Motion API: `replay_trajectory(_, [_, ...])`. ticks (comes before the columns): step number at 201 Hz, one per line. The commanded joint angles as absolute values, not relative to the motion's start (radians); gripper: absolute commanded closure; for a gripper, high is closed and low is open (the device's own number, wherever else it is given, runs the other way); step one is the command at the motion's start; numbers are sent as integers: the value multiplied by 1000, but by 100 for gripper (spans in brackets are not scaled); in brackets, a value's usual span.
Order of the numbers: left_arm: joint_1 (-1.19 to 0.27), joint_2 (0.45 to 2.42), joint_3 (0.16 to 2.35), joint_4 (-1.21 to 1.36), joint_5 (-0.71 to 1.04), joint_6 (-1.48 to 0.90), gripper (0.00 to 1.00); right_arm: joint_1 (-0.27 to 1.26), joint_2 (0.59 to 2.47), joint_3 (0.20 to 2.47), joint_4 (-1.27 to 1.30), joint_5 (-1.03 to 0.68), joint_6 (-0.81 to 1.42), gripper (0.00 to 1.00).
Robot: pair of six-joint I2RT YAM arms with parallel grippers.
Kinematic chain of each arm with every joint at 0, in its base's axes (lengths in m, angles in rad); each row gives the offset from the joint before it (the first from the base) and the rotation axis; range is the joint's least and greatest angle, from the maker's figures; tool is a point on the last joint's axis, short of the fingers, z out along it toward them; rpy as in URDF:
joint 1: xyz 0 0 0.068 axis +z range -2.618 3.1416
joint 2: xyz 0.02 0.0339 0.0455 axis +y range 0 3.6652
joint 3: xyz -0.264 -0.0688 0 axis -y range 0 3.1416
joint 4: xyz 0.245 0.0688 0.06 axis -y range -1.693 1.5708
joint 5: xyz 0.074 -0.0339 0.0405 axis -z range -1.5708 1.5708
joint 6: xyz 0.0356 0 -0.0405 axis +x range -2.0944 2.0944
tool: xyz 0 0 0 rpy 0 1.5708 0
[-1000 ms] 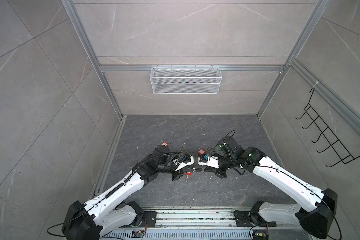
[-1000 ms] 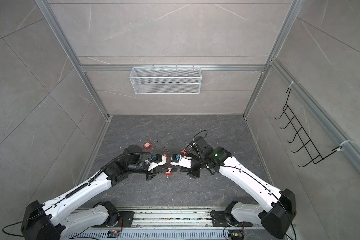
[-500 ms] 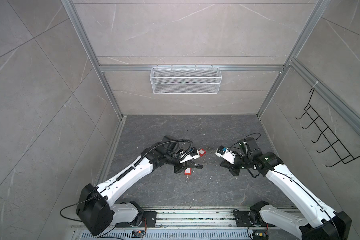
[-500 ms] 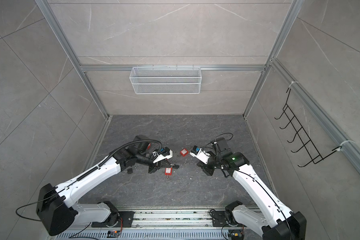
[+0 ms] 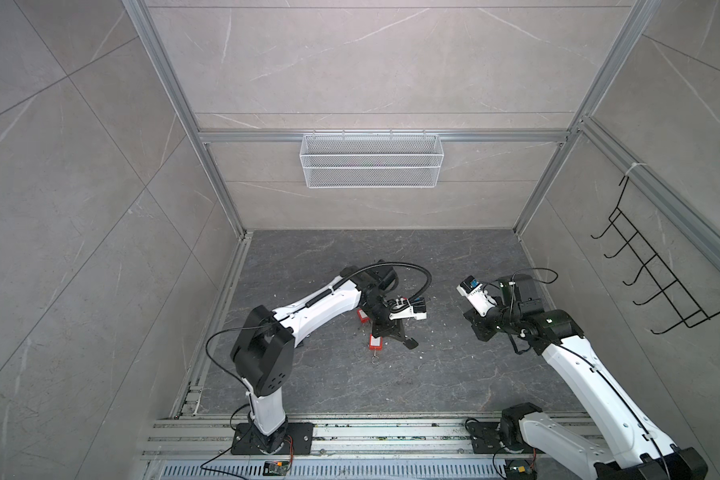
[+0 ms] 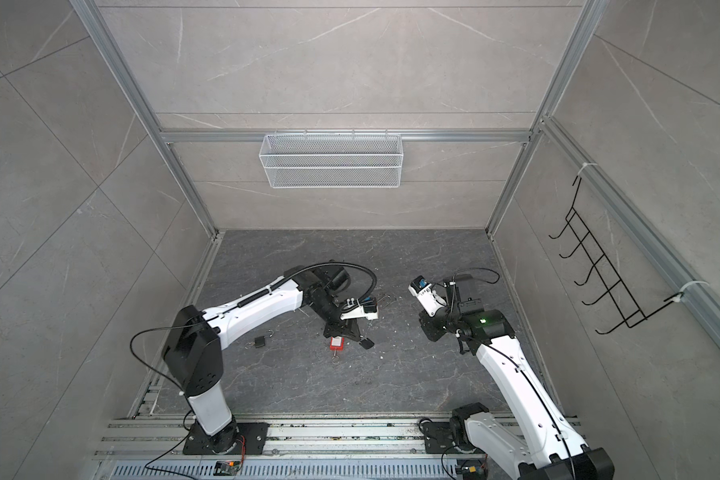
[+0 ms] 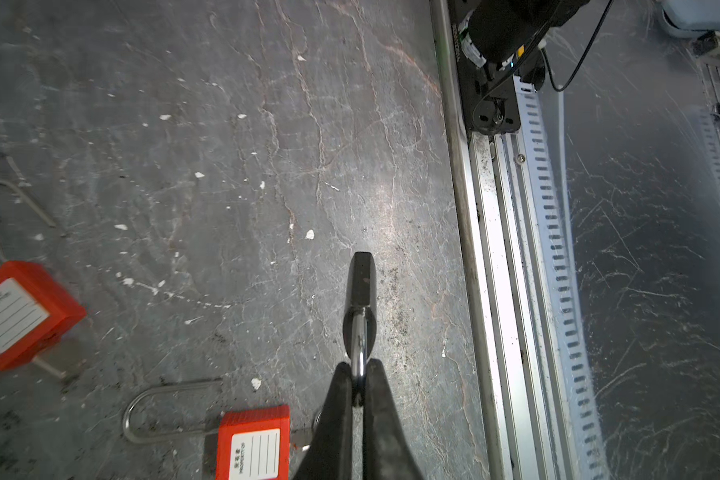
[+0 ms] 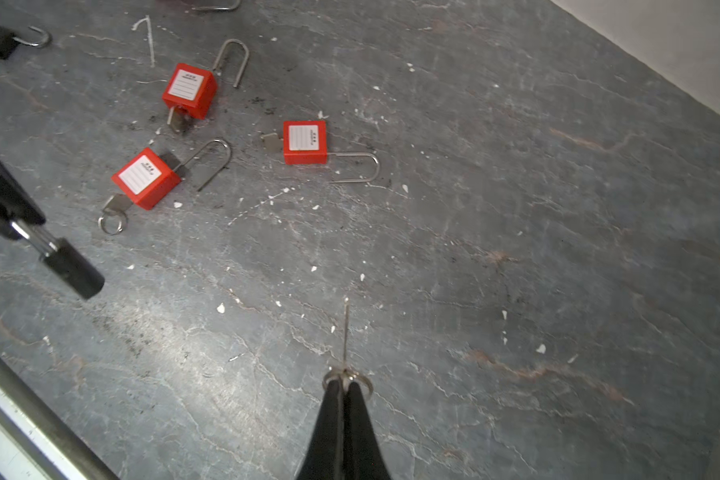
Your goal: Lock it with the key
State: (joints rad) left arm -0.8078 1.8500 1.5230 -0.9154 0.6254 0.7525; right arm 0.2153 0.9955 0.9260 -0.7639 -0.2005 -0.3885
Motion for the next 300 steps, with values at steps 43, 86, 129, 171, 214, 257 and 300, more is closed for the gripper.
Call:
replay_trajectory(43, [-886, 2080, 1779, -1186, 527, 776, 100, 204, 977, 896, -744, -171, -347, 100])
replay_trajectory(86, [-909, 2164, 1850, -1224, 497, 733, 100, 190, 994, 874, -738, -159, -337, 100])
replay_trajectory(129, [-922, 2239, 1924, -1267, 462, 708, 100, 183, 1006, 849, -720, -176, -330, 100])
replay_trajectory(171, [-930, 2276, 1960, -1251, 430, 663, 100, 177, 1026, 838, -711, -194, -324, 100])
replay_trajectory(214, [-936, 2305, 1985, -1227, 385, 611, 94, 169, 1052, 833, -691, -198, -304, 100])
replay_trajectory(257, [-943, 2323, 2013, -1202, 322, 584, 87, 158, 1071, 843, -677, -194, -286, 100])
replay_trajectory(300, [-946, 2365, 2023, -1175, 254, 569, 78, 143, 1058, 866, -665, -175, -231, 100])
